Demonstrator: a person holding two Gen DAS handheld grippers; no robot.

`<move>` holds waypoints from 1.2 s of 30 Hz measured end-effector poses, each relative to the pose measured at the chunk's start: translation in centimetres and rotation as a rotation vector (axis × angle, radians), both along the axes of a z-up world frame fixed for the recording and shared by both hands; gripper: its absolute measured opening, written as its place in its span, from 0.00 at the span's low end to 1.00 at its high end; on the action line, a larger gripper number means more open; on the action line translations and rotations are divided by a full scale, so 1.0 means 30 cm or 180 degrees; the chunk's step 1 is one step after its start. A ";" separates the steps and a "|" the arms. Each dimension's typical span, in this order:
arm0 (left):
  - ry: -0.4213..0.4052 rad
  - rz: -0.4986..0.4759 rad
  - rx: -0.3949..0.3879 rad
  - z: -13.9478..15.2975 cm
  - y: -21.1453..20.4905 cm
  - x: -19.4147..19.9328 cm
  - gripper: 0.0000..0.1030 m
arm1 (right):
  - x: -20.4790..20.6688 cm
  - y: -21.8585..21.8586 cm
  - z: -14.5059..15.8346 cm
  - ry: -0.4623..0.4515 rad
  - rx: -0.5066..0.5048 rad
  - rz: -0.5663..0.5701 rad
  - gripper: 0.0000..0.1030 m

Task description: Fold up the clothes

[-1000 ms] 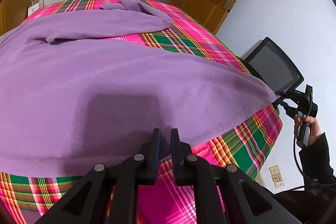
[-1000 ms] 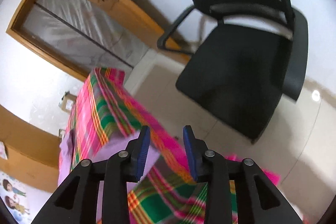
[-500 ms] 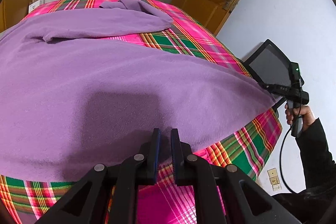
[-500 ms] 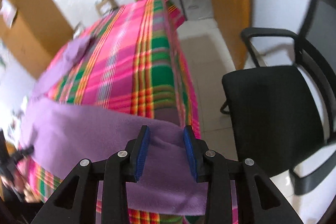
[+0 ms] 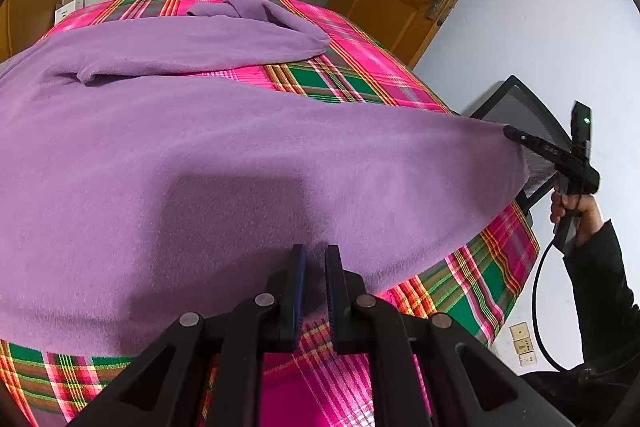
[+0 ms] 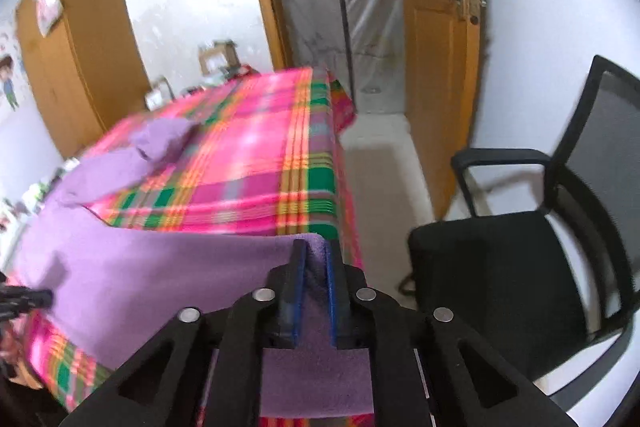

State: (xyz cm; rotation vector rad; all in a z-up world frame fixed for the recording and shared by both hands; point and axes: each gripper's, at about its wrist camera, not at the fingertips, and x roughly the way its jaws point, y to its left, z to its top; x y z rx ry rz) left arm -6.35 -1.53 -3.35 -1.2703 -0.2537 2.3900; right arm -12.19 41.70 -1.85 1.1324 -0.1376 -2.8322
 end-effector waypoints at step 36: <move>0.0210 0.0235 -0.0234 0.054 0.020 0.042 0.08 | -0.034 -0.604 -0.070 -0.0187 -0.0294 0.1179 0.31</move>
